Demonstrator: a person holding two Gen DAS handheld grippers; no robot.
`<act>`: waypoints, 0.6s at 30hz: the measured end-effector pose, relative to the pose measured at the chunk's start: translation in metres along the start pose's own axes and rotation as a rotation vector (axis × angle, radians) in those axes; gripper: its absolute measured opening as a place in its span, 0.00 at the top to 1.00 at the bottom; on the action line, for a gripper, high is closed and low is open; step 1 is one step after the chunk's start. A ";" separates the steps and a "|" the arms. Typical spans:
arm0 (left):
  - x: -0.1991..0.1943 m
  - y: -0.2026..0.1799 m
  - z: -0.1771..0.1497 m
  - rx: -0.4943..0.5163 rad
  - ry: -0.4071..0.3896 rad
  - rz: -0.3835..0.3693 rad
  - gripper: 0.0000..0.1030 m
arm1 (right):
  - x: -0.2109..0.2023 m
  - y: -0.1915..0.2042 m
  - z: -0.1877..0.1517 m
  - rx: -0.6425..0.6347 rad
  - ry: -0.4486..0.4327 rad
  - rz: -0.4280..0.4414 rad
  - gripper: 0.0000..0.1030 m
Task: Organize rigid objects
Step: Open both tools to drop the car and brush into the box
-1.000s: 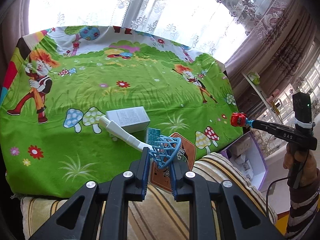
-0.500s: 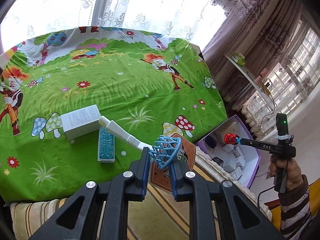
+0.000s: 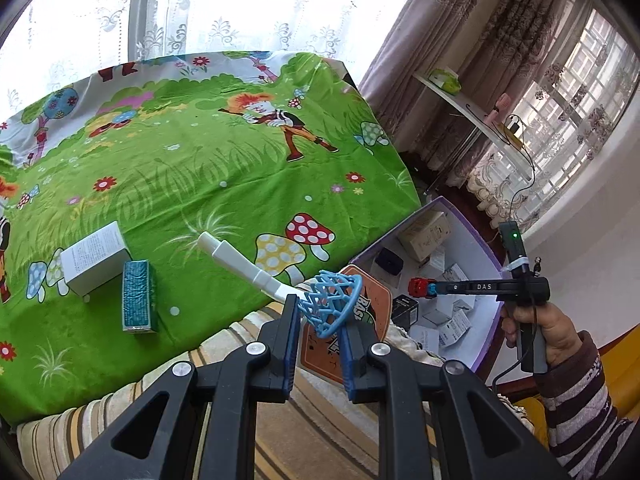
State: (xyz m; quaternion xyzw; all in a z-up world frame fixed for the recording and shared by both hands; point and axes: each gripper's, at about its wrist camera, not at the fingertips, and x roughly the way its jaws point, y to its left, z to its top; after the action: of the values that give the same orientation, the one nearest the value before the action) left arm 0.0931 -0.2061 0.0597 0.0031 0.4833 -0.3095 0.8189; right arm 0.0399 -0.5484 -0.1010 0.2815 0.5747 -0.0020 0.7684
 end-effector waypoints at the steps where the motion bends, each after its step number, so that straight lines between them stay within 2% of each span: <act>1: 0.002 -0.005 0.000 0.010 0.005 -0.002 0.82 | 0.002 -0.003 0.000 0.008 0.005 -0.006 0.84; 4: 0.011 -0.020 -0.001 0.036 0.024 -0.009 0.82 | 0.006 -0.010 0.000 0.027 0.010 -0.011 0.84; 6: 0.016 -0.030 -0.001 0.055 0.035 -0.021 0.82 | 0.004 -0.012 0.001 0.033 -0.001 -0.014 0.79; 8: 0.022 -0.040 0.000 0.073 0.046 -0.033 0.82 | 0.000 -0.014 0.000 0.044 -0.016 -0.026 0.48; 9: 0.024 -0.045 0.000 0.083 0.051 -0.038 0.82 | -0.004 -0.016 -0.001 0.044 -0.031 -0.030 0.44; 13: 0.038 -0.065 0.002 0.117 0.075 -0.055 0.82 | -0.023 -0.017 -0.003 0.037 -0.093 -0.045 0.43; 18: 0.054 -0.089 0.003 0.159 0.108 -0.082 0.82 | -0.053 -0.019 -0.010 0.038 -0.185 -0.133 0.37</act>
State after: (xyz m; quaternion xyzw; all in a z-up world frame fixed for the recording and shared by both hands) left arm 0.0684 -0.3056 0.0446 0.0650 0.5004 -0.3795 0.7755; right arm 0.0072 -0.5770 -0.0637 0.2559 0.5184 -0.0898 0.8110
